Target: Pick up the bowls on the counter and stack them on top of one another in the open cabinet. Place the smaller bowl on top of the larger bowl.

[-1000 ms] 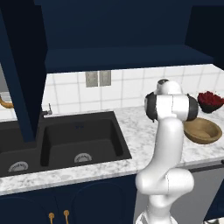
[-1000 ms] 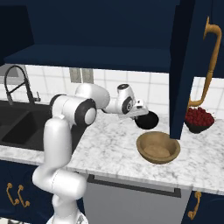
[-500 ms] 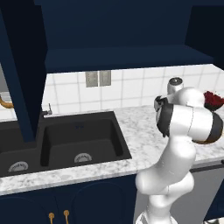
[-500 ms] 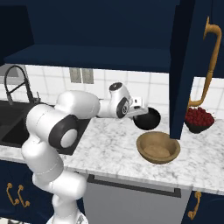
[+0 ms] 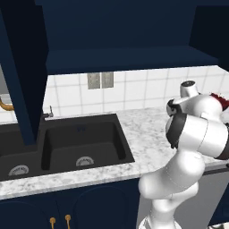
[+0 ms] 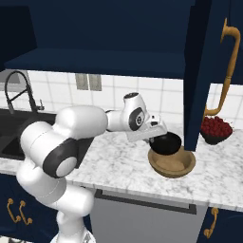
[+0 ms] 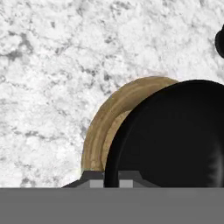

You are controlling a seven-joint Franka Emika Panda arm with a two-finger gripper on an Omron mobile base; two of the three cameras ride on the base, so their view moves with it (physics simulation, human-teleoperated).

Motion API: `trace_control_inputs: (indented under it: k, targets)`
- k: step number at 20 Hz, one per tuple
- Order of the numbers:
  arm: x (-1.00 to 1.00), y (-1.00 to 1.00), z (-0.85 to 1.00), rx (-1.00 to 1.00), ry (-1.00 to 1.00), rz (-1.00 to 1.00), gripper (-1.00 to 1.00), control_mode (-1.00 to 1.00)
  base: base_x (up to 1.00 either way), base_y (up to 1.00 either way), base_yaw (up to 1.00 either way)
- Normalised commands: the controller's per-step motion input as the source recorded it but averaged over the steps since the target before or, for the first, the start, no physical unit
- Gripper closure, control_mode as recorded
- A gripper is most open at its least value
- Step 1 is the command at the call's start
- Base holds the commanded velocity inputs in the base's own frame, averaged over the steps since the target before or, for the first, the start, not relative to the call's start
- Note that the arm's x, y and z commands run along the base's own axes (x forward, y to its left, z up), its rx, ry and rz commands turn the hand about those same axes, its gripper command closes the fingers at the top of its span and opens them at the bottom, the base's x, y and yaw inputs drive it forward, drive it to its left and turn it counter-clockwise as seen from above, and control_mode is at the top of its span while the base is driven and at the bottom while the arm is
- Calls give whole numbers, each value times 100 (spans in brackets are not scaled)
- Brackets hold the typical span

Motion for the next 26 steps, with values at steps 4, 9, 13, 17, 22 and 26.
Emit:
trace_control_inputs:
  k: [4,9,13,17,22,26]
  targets:
    - [-12,-33,-37,0,1,-1,100,-100,0,0,0]
    - [-9,-41,-53,0,2,0,100,-100,0,0,0]
    - [0,-6,-7,0,0,0,-100,-100,0,0,0]
    - [0,30,36,0,0,0,-100,-100,0,0,0]
    - [-6,82,40,0,6,0,-100,-100,0,0,0]
    - [-2,3,-18,1,5,0,-100,-100,0,0,0]
